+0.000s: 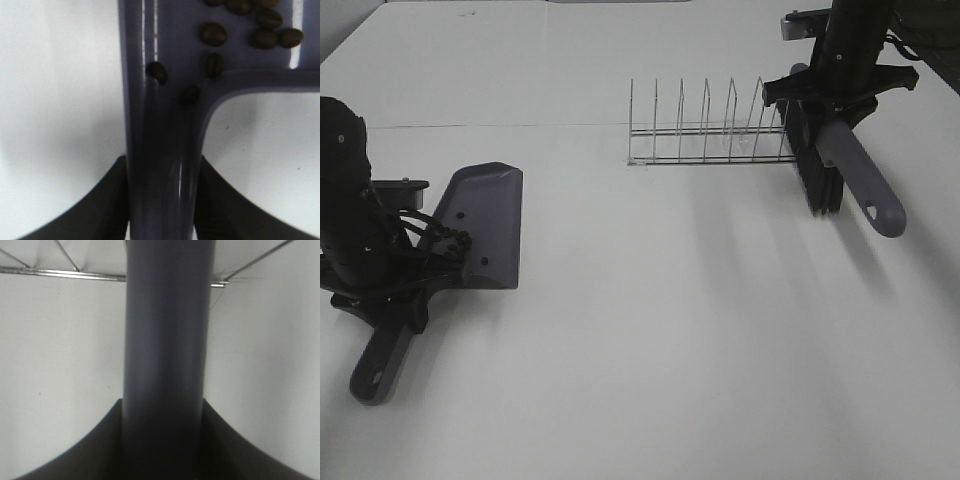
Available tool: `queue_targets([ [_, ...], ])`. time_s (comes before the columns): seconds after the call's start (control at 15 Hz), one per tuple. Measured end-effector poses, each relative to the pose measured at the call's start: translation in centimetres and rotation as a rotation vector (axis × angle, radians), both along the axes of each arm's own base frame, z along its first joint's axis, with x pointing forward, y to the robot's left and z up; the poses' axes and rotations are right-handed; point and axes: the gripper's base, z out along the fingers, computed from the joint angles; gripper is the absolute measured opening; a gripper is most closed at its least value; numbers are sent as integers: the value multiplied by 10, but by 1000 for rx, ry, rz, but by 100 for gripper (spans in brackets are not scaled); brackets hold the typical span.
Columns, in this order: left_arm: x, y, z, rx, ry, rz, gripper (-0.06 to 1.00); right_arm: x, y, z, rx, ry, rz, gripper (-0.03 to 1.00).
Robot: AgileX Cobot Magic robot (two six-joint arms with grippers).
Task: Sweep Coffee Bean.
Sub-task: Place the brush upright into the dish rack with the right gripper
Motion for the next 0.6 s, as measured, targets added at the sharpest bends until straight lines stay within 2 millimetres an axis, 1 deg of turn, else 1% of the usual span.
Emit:
queue_targets([
  [0.33, 0, 0, 0, 0, 0, 0, 32, 20, 1, -6, -11, -64, 2, 28],
  [0.6, 0, 0, 0, 0, 0, -1, 32, 21, 0, -6, -11, -74, -14, 28],
])
